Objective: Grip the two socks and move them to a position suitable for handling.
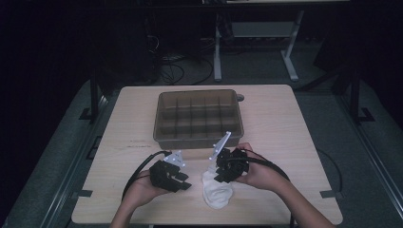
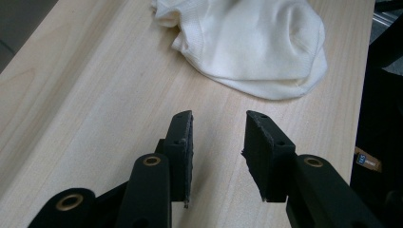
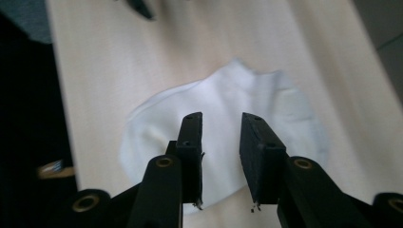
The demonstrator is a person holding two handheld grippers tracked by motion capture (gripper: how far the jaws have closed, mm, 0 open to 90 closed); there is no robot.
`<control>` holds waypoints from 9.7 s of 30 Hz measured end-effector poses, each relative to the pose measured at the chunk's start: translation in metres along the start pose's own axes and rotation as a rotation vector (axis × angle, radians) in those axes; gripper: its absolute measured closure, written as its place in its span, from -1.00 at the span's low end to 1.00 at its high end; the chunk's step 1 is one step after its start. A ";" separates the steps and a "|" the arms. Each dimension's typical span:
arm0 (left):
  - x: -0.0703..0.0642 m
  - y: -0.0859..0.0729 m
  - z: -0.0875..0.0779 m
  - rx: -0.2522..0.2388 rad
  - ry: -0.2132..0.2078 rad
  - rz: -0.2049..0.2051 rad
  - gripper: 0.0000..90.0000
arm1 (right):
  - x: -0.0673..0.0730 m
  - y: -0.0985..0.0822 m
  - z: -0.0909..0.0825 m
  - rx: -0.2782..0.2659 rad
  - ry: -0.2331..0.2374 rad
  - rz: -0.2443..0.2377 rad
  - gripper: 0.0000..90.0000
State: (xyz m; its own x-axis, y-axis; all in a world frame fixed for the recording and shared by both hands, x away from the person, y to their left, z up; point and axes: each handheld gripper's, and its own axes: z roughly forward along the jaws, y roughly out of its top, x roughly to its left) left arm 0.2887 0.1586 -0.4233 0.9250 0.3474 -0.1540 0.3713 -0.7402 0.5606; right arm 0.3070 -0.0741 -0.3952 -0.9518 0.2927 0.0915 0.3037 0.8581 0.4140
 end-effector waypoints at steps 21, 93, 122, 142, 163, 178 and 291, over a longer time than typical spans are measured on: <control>0.001 -0.001 0.002 0.004 -0.004 -0.007 0.38 | 0.017 -0.018 0.029 0.102 0.113 -0.074 0.87; -0.030 0.046 0.056 0.033 -0.119 0.106 0.76 | -0.056 -0.003 0.011 0.040 0.002 0.082 0.97; -0.032 0.051 0.055 0.039 -0.107 0.121 0.73 | -0.033 -0.024 0.006 0.043 -0.023 0.146 0.77; -0.036 0.051 0.070 0.047 -0.134 0.119 0.72 | -0.054 -0.041 0.028 0.005 -0.008 0.175 0.74; -0.019 0.050 0.038 -0.003 -0.060 0.071 0.68 | -0.011 -0.047 -0.006 -0.099 0.037 0.052 0.53; -0.010 0.047 0.028 -0.004 -0.041 0.046 0.68 | 0.032 -0.043 0.005 -0.083 0.126 -0.086 0.50; -0.008 0.049 0.064 0.030 -0.119 0.023 0.86 | 0.062 -0.031 -0.005 -0.110 0.111 -0.189 0.81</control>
State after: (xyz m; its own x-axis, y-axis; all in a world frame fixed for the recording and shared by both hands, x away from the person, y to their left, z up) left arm 0.3050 0.0826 -0.4462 0.9358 0.2601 -0.2380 0.3501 -0.7645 0.5412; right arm 0.2380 -0.0847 -0.3983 -0.9920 0.0777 0.0994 0.1188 0.8403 0.5289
